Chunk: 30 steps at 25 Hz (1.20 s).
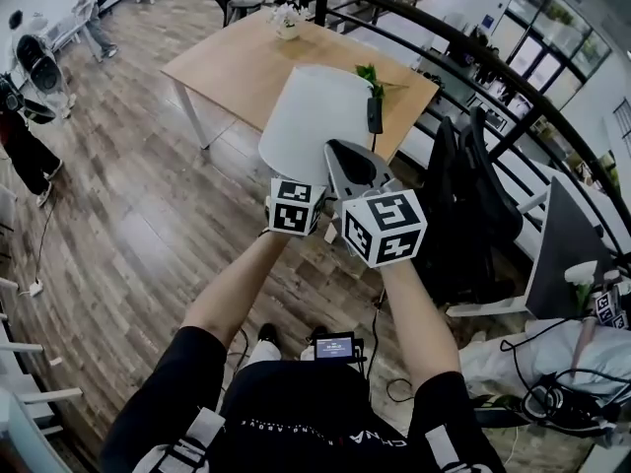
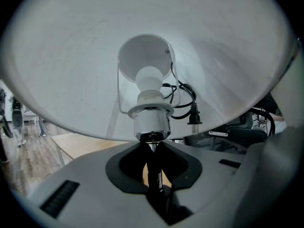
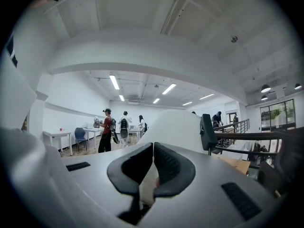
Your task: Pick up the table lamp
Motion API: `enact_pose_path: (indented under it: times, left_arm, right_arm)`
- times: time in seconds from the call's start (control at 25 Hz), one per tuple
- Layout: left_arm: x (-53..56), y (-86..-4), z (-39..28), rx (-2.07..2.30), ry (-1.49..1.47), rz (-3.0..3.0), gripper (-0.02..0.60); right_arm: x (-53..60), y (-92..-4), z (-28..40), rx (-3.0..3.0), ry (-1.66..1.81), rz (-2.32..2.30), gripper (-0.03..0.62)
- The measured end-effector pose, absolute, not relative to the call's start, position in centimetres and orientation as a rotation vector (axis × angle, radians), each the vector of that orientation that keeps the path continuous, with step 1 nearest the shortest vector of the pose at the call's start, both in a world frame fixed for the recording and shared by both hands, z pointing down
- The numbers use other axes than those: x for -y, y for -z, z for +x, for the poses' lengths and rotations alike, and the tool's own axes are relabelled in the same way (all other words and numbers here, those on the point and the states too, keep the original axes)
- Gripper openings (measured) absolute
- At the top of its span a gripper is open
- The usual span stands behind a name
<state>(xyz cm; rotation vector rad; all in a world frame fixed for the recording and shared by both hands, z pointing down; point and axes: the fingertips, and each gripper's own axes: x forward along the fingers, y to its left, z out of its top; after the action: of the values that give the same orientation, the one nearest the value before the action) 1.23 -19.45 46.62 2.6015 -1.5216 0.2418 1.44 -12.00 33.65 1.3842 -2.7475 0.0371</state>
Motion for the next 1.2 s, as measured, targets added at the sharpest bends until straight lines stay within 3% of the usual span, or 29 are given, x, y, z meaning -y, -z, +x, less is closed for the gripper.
enact_pose_path:
  times: [1.2]
  left_arm:
    - [18.2,-45.1,1.0,1.468,-0.251,2.673,0.075]
  right_arm:
    - [10.6,-32.3,1.1,2.669,-0.026,1.569,0.032]
